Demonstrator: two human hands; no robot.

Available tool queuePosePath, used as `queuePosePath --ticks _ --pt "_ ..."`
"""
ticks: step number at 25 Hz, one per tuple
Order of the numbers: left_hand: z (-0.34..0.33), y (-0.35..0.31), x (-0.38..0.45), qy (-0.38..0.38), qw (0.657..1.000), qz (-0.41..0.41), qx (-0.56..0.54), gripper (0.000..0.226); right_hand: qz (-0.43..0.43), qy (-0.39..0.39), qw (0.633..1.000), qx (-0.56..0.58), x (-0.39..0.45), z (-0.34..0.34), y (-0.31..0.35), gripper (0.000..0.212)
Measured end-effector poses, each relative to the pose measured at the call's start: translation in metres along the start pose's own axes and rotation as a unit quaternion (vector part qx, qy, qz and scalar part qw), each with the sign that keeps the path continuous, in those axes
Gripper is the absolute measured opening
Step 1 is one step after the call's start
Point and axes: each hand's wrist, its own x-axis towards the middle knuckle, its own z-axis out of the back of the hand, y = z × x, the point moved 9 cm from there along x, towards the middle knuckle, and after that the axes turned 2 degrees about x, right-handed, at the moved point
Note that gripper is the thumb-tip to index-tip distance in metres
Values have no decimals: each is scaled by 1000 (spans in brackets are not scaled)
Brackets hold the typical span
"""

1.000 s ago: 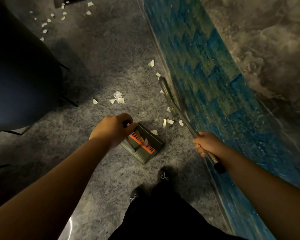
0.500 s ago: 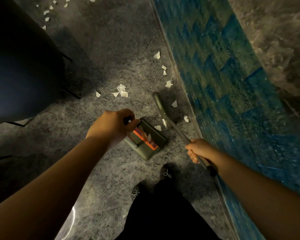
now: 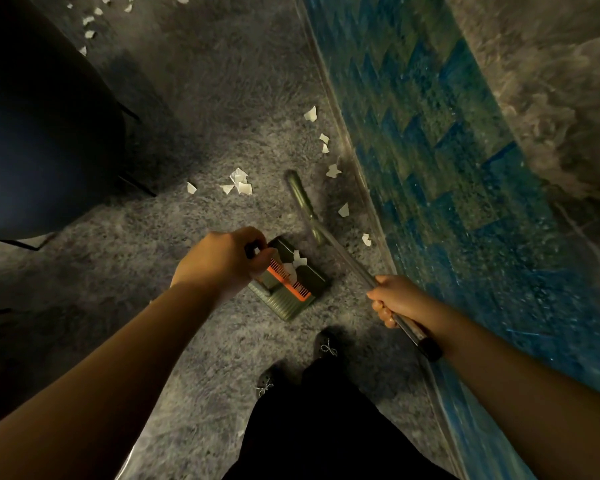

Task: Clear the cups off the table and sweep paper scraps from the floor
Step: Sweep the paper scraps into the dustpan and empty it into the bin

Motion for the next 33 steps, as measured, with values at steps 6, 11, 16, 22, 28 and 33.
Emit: queuePosePath --ticks 6,11,16,22,28,33 --pt "1 11 -5 -8 1000 4 -11 25 -29 -3 999 -15 29 -22 17 9" --pt "2 15 -8 -4 1000 6 -7 23 -94 59 992 64 16 -60 -4 14" --pt "2 13 -5 -4 1000 5 -3 24 -67 80 991 79 -13 -62 -10 13" --pt "10 14 1 -11 1000 12 -18 22 -3 45 999 29 -32 -50 8 15" --pt "10 -10 16 1 1000 -8 -23 23 29 -10 999 15 -35 -13 17 15" --pt "0 -46 38 7 998 -46 -29 21 52 -66 996 -33 -37 33 19 13"
